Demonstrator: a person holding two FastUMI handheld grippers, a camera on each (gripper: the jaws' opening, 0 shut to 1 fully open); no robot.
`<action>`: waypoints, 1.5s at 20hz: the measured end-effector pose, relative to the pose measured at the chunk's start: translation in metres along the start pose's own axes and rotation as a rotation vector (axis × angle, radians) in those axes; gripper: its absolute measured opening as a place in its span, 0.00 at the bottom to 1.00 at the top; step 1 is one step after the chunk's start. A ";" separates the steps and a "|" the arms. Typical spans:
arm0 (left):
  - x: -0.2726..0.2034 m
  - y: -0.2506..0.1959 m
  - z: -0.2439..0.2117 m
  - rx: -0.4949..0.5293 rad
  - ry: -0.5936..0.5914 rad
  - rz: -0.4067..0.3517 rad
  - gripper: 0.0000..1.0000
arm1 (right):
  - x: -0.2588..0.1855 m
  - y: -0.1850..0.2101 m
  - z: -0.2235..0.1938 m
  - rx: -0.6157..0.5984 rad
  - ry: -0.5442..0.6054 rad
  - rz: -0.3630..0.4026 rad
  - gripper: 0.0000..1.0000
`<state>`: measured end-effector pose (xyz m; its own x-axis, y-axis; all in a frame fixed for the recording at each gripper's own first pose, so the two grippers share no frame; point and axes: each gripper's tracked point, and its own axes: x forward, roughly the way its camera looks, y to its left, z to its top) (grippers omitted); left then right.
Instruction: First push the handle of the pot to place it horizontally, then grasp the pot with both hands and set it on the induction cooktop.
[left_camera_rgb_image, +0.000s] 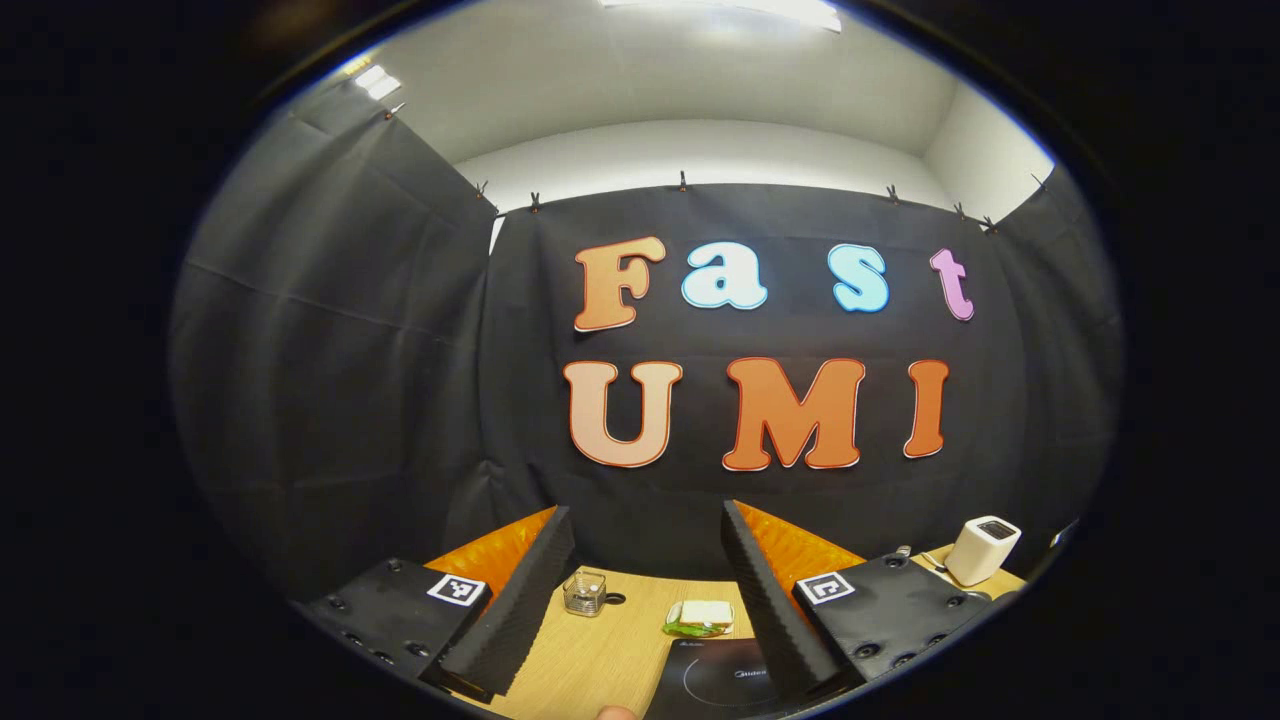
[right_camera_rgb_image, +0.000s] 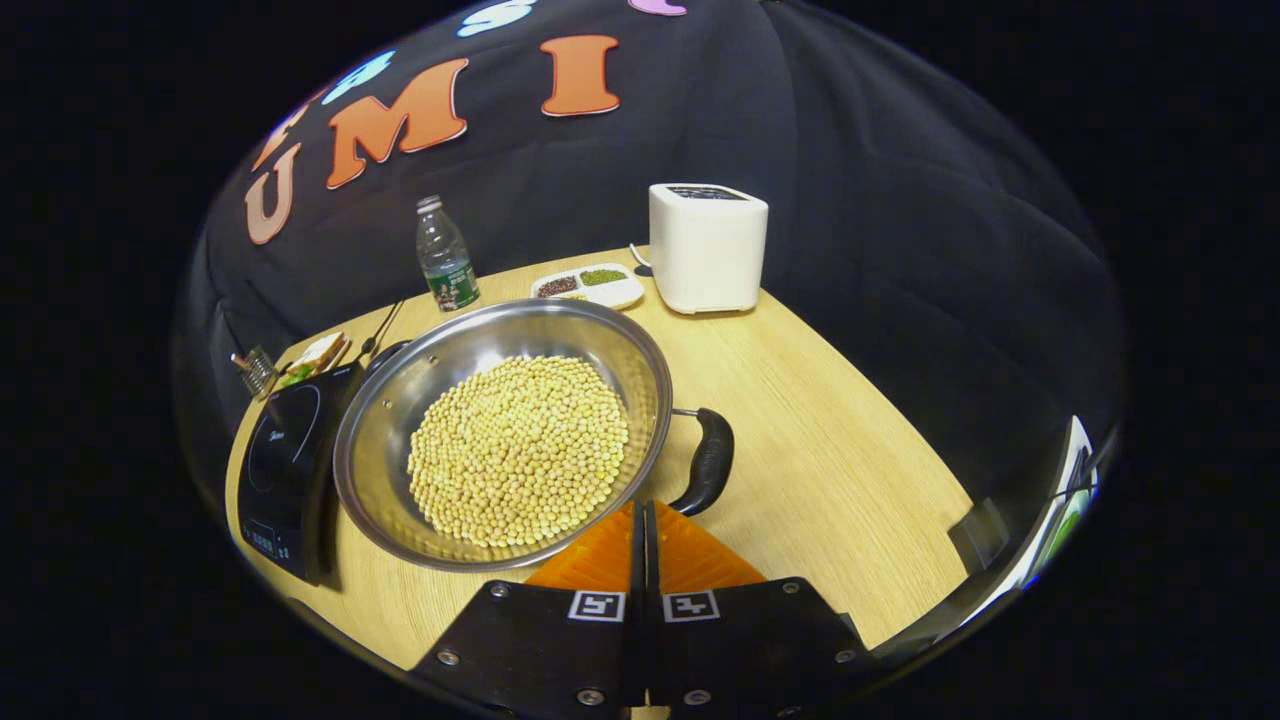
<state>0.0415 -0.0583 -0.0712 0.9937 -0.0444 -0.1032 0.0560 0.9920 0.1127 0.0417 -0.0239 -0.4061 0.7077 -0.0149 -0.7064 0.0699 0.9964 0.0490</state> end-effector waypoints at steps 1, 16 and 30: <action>0.002 -0.002 -0.002 0.001 0.004 -0.002 0.98 | 0.004 -0.002 0.004 0.008 -0.002 -0.002 0.00; 0.026 -0.022 -0.023 -0.005 0.045 -0.023 0.98 | 0.055 -0.016 0.053 0.038 -0.011 -0.018 0.00; 0.045 -0.111 -0.104 -0.018 0.148 -0.135 0.98 | 0.081 -0.023 0.075 0.039 -0.003 -0.042 0.00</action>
<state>0.0700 -0.1585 -0.1916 0.9519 -0.1605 -0.2608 0.1846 0.9803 0.0705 0.1507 -0.0546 -0.4114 0.7057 -0.0573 -0.7062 0.1270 0.9908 0.0465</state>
